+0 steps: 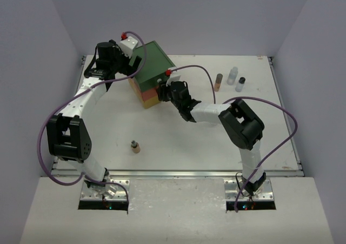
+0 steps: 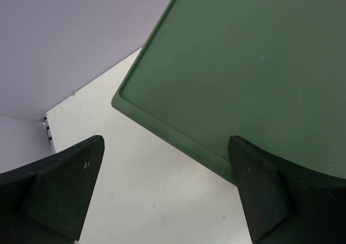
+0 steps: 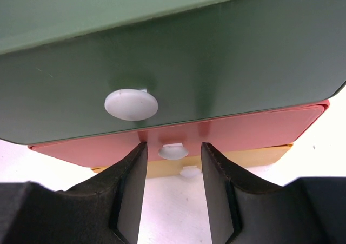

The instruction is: Organize the makeup

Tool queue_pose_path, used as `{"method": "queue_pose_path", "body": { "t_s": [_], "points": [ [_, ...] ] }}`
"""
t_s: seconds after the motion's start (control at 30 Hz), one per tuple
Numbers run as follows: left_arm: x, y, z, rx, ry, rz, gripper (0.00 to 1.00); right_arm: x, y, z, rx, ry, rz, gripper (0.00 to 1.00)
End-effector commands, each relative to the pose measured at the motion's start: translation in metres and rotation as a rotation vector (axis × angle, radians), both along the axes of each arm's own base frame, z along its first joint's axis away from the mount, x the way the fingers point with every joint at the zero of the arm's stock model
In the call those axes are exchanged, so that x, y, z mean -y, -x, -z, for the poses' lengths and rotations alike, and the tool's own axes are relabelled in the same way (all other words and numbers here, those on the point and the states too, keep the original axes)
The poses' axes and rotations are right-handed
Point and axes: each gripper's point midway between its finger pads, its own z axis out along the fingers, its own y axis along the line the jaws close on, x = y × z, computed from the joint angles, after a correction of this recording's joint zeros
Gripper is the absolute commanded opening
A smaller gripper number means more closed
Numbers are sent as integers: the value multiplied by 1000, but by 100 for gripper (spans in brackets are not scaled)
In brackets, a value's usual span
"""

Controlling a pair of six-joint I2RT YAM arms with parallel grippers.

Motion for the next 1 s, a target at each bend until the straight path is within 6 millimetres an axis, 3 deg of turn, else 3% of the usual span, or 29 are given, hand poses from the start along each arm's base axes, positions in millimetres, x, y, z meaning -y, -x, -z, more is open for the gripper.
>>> {"method": "queue_pose_path", "body": {
  "t_s": [0.0,0.13,0.37,0.63,0.8,0.97],
  "points": [
    [0,16,11,-56,-31,6,100,-4,-16,-30,84,-44,20,45],
    [0,16,10,-55,-33,7,100,-4,-16,-24,74,-35,22,45],
    [-1,17,11,-56,-39,5,100,-7,-19,-20,65,-35,14,25],
    [-1,17,10,-55,-42,6,100,-4,-19,-13,50,-35,15,18],
    [-1,17,10,-56,-44,4,100,-1,-10,-9,48,-5,-10,0],
    [-2,17,9,-52,-44,2,100,13,9,-11,48,23,-30,0]
  ]
}}
